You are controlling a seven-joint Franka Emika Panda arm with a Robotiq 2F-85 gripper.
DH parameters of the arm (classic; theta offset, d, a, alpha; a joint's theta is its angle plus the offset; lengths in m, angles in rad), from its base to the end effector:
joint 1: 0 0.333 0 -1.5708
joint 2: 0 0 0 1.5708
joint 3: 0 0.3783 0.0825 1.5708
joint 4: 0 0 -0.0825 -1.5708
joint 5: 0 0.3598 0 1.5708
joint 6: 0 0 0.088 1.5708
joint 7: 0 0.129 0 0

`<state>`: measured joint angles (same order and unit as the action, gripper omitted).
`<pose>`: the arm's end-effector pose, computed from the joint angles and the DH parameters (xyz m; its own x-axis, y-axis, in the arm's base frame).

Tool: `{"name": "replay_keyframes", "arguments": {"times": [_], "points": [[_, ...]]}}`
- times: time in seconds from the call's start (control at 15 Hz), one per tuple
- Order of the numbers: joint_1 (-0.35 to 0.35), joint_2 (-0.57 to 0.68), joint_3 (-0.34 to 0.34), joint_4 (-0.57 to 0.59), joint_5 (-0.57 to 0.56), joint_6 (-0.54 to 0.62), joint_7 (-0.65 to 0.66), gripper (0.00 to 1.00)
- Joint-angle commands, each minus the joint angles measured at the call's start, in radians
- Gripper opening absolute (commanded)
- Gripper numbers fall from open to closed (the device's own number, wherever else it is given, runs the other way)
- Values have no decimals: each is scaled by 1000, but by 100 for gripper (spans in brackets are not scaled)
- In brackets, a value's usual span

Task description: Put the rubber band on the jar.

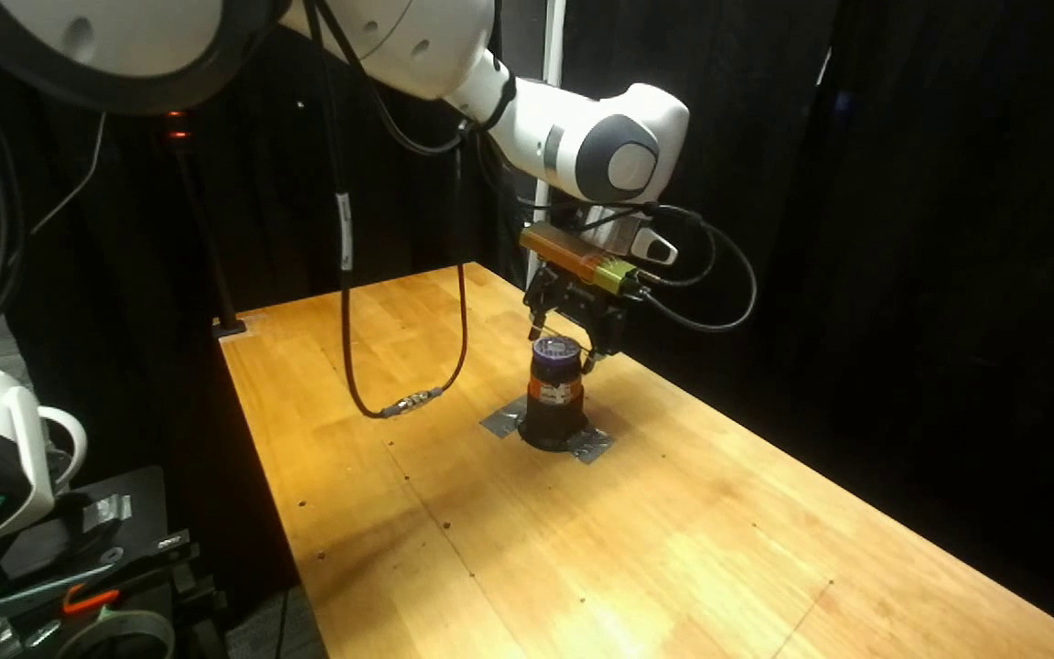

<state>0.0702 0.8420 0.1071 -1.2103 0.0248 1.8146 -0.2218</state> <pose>0.7411 0.1121 0.2863 0.9090 0.3631 -0.2044 0.3374 -0.9293 -0.1503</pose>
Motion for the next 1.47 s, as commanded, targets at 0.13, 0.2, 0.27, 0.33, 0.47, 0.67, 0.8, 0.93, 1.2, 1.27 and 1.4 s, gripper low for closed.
{"name": "replay_keyframes", "arguments": {"times": [0.13, 0.2, 0.27, 0.33, 0.47, 0.67, 0.8, 0.93, 1.2, 1.27, 1.4], "points": [[33, -5, 5, 8, -47, -148, -9, 100], [35, -10, 8, -4, -54, -149, -18, 100], [43, -18, 4, -22, -67, -145, -7, 100], [45, -23, 4, -31, -75, -143, -7, 100], [52, -44, 2, -78, -94, -122, 3, 100], [64, -91, -4, -176, -119, -57, 40, 100], [80, -140, -15, -267, -146, 9, 102, 100], [96, -189, -19, -357, -167, 79, 162, 100], [130, -293, -25, -538, -202, 229, 289, 100], [141, -316, -28, -586, -215, 281, 328, 100], [165, -359, -37, -683, -239, 396, 412, 100]]}}
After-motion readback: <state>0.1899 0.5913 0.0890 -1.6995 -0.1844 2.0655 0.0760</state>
